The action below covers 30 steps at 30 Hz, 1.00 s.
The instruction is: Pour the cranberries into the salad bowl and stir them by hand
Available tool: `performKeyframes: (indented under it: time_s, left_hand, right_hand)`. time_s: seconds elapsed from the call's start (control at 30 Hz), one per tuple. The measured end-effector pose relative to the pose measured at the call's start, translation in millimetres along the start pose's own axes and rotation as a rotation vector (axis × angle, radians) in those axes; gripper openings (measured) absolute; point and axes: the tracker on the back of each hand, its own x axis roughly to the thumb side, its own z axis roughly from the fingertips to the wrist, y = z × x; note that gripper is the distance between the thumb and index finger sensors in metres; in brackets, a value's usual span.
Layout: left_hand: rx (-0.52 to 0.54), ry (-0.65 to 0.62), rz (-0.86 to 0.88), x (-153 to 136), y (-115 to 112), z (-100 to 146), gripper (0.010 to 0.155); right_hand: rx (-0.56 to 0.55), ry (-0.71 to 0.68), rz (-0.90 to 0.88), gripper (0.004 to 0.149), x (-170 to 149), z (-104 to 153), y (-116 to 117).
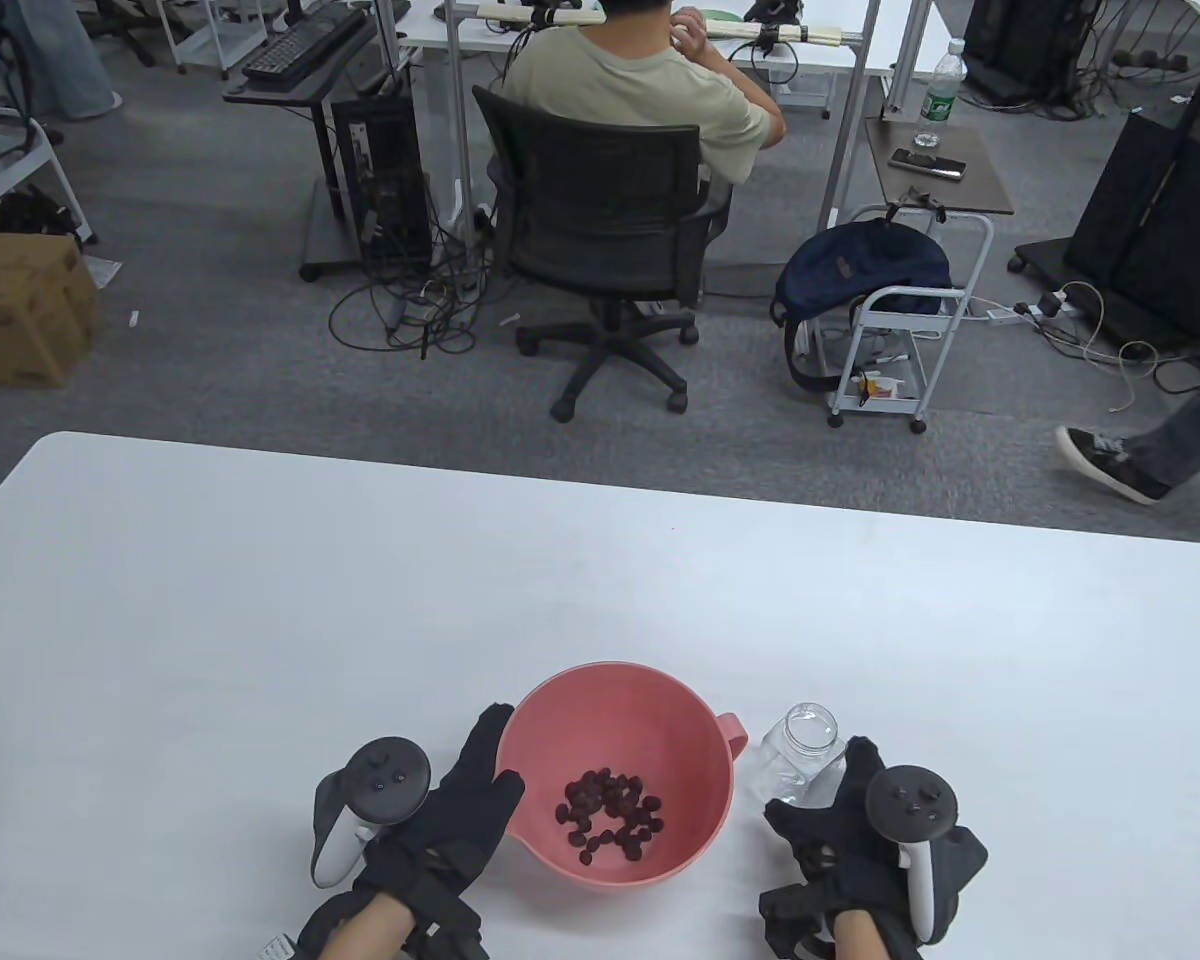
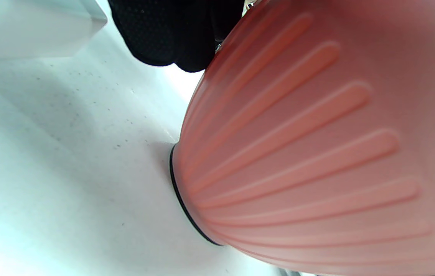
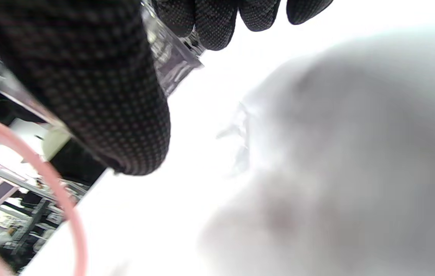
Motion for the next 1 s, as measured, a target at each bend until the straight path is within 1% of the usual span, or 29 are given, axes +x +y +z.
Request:
performKeyframes:
  time_s: [0.07, 0.17, 0.23, 0.27, 0.3, 0.4, 0.5, 0.67, 0.77, 0.87, 1.0]
  left_hand:
    - [-0.003, 0.001, 0.001, 0.0, 0.0, -0.1, 0.071]
    - [-0.005, 0.0, 0.003, 0.0, 0.1, -0.2, 0.071]
    - [-0.007, 0.0, 0.005, 0.1, 0.1, -0.4, 0.071]
    - [-0.007, 0.0, 0.006, 0.1, 0.0, -0.3, 0.071]
    - [-0.007, 0.0, 0.007, 0.0, -0.1, -0.3, 0.071]
    - [-0.009, 0.0, 0.007, 0.3, 0.0, -0.6, 0.071]
    - [-0.017, -0.001, 0.0, 0.4, 0.6, -1.1, 0.071]
    - [-0.02, 0.0, 0.002, 0.3, 0.6, -1.2, 0.071]
    - [-0.021, -0.001, 0.003, 0.3, 0.5, -1.2, 0.071]
    - [-0.022, -0.001, 0.002, 0.4, 0.7, -1.5, 0.071]
    - [-0.024, -0.002, -0.001, 0.5, 1.0, -1.8, 0.071]
  right_hand:
    - [-0.083, -0.081, -0.034, 0.104, 14.6, 13.0, -13.8]
    - [-0.193, -0.193, -0.003, 0.1, 37.5, 32.2, -28.2]
    - [-0.264, -0.267, 0.002, 0.095, 51.2, 45.0, -33.4]
    - [-0.265, -0.311, 0.006, 0.091, 59.7, 50.6, -35.1]
    - [-0.246, -0.341, 0.019, 0.086, 67.1, 54.7, -36.1]
    - [-0.134, -0.432, 0.098, 0.075, 96.0, 67.5, -34.0]
    - [-0.011, -0.515, 0.206, 0.07, 124.8, 78.7, -23.6]
    - [0.117, -0.607, 0.35, 0.068, 159.1, 88.8, 1.1]
    - [0.242, -0.628, 0.465, 0.069, 175.4, 90.4, 23.4]
    - [0.317, -0.633, 0.546, 0.07, 183.5, 86.8, 43.6]
    - [0.435, -0.597, 0.607, 0.07, 184.5, 79.3, 64.4]
